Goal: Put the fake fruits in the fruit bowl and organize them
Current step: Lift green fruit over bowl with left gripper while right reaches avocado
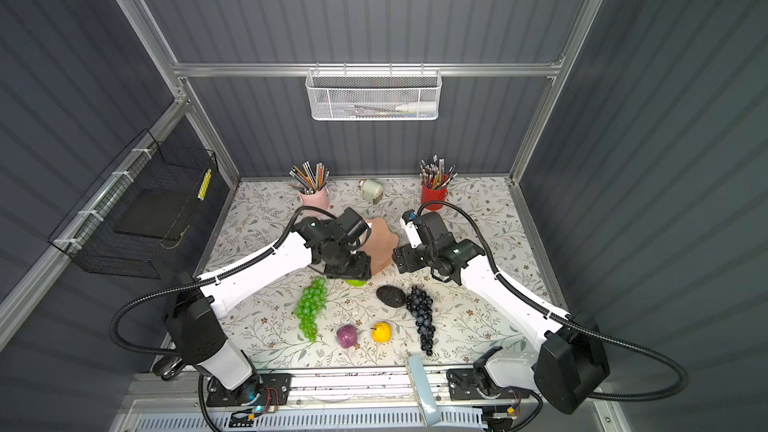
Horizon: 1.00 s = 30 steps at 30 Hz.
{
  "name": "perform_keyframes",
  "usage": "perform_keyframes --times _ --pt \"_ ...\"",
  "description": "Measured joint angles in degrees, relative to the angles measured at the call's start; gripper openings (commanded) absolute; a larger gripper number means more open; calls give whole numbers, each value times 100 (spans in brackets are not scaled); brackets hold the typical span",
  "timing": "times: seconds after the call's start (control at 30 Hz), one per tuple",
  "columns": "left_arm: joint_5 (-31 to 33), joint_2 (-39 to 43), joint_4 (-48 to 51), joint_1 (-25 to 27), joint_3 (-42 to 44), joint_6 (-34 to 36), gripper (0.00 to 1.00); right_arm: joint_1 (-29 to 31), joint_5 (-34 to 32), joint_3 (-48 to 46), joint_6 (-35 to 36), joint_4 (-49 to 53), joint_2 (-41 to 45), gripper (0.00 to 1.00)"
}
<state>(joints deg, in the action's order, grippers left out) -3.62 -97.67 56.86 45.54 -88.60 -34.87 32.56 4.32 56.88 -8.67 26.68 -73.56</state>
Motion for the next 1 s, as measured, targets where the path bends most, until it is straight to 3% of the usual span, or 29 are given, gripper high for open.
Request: perform_keyframes --times 0.13,0.33,0.53,1.0 --pt "31 -688 -35 -649 -774 391 51 101 2 0 22 -4 -2 84" --pt "149 -2022 -28 -1191 -1558 892 52 369 7 -68 63 37 -15 85" --pt "201 -2887 -44 -1209 -1978 1172 53 597 -118 -328 11 164 -96 84" --pt "251 -3244 -308 -1211 -2260 1292 63 984 -105 -514 -186 55 -542 84"
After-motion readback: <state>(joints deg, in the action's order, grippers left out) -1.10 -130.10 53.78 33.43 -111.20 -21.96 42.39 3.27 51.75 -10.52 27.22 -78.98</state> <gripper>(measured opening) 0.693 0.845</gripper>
